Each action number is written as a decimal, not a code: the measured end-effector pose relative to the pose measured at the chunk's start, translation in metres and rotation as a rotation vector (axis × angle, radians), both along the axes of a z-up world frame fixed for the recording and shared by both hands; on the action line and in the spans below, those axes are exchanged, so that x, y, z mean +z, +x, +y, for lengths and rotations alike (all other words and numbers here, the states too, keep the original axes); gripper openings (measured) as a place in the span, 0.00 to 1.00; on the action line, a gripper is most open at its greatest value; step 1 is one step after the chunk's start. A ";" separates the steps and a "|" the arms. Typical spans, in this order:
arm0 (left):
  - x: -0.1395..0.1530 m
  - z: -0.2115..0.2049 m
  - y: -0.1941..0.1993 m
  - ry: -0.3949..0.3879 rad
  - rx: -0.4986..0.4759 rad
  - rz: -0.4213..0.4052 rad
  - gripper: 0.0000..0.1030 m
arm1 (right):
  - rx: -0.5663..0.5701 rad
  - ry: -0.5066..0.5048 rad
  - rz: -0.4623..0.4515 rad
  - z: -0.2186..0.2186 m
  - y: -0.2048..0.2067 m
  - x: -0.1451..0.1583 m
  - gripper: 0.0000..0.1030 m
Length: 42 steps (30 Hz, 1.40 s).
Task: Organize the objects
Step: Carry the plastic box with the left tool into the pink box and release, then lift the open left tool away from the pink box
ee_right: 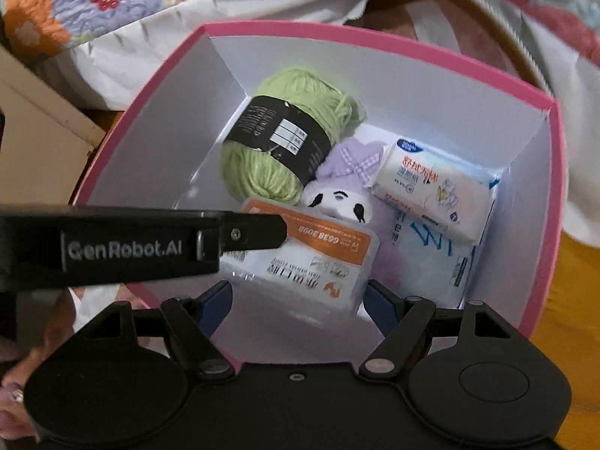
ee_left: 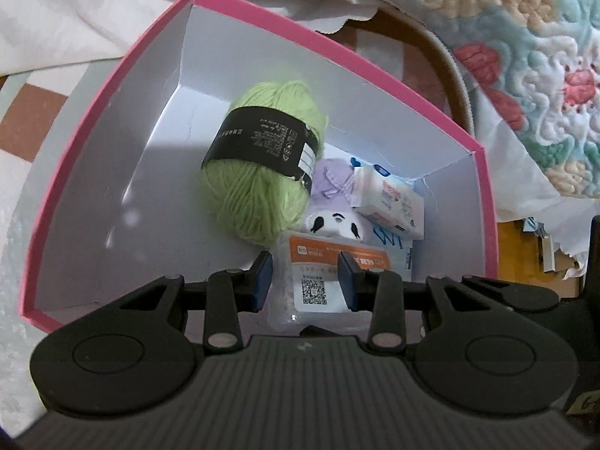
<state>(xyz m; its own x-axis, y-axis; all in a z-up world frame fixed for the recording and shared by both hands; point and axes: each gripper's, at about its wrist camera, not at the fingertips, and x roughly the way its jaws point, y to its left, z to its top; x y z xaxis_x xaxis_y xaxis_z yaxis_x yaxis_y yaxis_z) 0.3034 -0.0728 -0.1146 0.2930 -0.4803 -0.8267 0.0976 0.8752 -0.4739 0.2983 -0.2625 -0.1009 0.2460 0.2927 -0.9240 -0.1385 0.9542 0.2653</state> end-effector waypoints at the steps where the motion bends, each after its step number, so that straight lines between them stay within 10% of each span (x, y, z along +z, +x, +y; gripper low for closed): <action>1: -0.002 0.000 0.000 -0.002 0.002 -0.004 0.35 | 0.001 0.000 0.001 0.000 0.000 -0.001 0.79; 20: 0.085 -0.003 -0.052 0.166 -0.076 -0.206 0.49 | 0.022 0.097 -0.166 -0.019 -0.053 0.076 0.80; 32: 0.177 0.022 -0.121 0.263 -0.132 -0.297 0.63 | 0.194 0.001 -0.371 -0.009 -0.138 0.167 0.80; 42: 0.203 0.036 -0.179 0.306 -0.160 -0.303 0.72 | 0.277 -0.074 -0.430 -0.009 -0.211 0.182 0.85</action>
<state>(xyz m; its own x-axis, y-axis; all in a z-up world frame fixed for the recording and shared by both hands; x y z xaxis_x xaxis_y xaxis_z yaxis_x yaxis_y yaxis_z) 0.1248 -0.0372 0.0885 0.4858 -0.2861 -0.8259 0.3371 0.9331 -0.1250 0.0877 -0.2716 0.0810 0.5310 0.3380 -0.7770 -0.4703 0.8803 0.0615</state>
